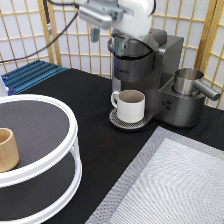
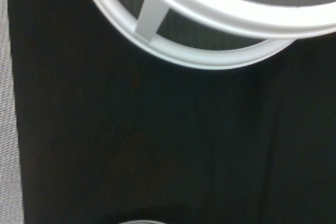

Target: Make coffee

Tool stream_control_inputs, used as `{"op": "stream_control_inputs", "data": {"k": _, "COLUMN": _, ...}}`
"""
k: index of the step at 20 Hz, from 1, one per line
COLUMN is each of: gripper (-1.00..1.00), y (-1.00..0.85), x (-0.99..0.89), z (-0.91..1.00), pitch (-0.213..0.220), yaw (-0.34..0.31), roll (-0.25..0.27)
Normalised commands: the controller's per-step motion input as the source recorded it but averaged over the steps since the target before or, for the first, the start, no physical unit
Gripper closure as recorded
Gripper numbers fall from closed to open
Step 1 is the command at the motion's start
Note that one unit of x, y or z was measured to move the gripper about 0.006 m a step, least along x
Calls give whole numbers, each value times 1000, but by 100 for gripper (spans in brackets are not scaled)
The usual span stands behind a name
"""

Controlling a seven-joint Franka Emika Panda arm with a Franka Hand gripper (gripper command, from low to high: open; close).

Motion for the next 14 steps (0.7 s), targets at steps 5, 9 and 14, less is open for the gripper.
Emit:
{"op": "stream_control_inputs", "data": {"k": 5, "gripper": -100, "y": 811, "x": 182, "z": 735, "pitch": 85, "yaw": 10, "roll": -52}}
{"op": "stream_control_inputs", "data": {"k": 9, "gripper": -100, "y": 926, "x": 424, "z": 417, "pitch": 82, "yaw": 0, "roll": -138}}
{"op": "stream_control_inputs", "data": {"k": 14, "gripper": -100, "y": 305, "x": 608, "z": 254, "pitch": 43, "yaw": -29, "roll": -124}}
